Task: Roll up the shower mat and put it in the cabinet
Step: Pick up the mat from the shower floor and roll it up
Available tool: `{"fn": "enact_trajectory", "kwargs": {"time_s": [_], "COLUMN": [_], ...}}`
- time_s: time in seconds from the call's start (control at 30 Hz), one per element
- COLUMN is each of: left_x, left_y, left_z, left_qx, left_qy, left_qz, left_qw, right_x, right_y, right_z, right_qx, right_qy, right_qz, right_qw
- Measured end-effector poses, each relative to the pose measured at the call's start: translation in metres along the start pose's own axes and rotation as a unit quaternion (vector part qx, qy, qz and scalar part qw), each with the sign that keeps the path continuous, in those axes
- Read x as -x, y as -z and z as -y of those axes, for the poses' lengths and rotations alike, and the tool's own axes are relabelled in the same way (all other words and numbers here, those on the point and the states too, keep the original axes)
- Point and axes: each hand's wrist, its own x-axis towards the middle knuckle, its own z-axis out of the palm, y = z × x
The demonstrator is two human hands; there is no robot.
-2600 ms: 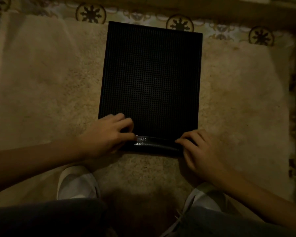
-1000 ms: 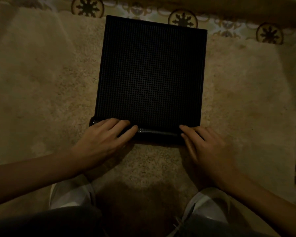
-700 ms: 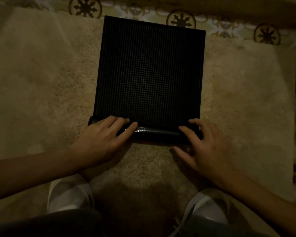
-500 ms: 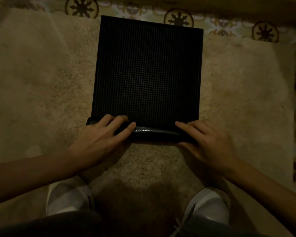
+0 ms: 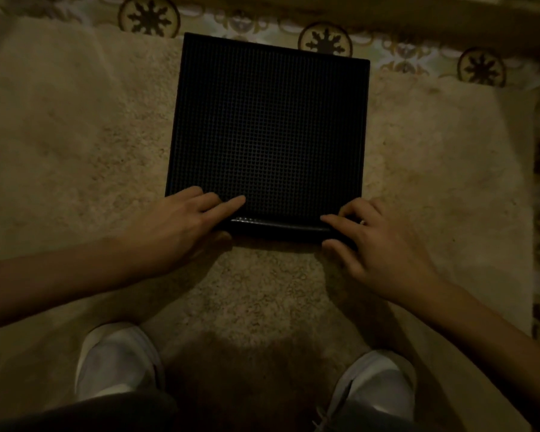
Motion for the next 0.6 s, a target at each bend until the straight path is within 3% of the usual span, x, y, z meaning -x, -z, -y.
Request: {"fn": "enact_trajectory", "kwargs": {"time_s": [0.27, 0.4, 0.6], "left_x": [-0.005, -0.003, -0.002], "left_y": [0.003, 0.006, 0.007], "left_z": [0.007, 0.003, -0.001], "left_qx": [0.053, 0.047, -0.024], "left_qy": [0.009, 0.020, 0.029], "left_qz": [0.046, 0.027, -0.017], "left_qw": [0.997, 0.998, 0.999], "right_x": [0.010, 0.010, 0.003], "right_y": [-0.033, -0.040, -0.042], "right_z": [0.037, 0.034, 0.030], "right_qx": [0.053, 0.101, 0.111], "right_qy": [0.005, 0.010, 0.000], "right_qz": [-0.136, -0.190, -0.188], "right_qw": [0.989, 0.977, 0.976]}}
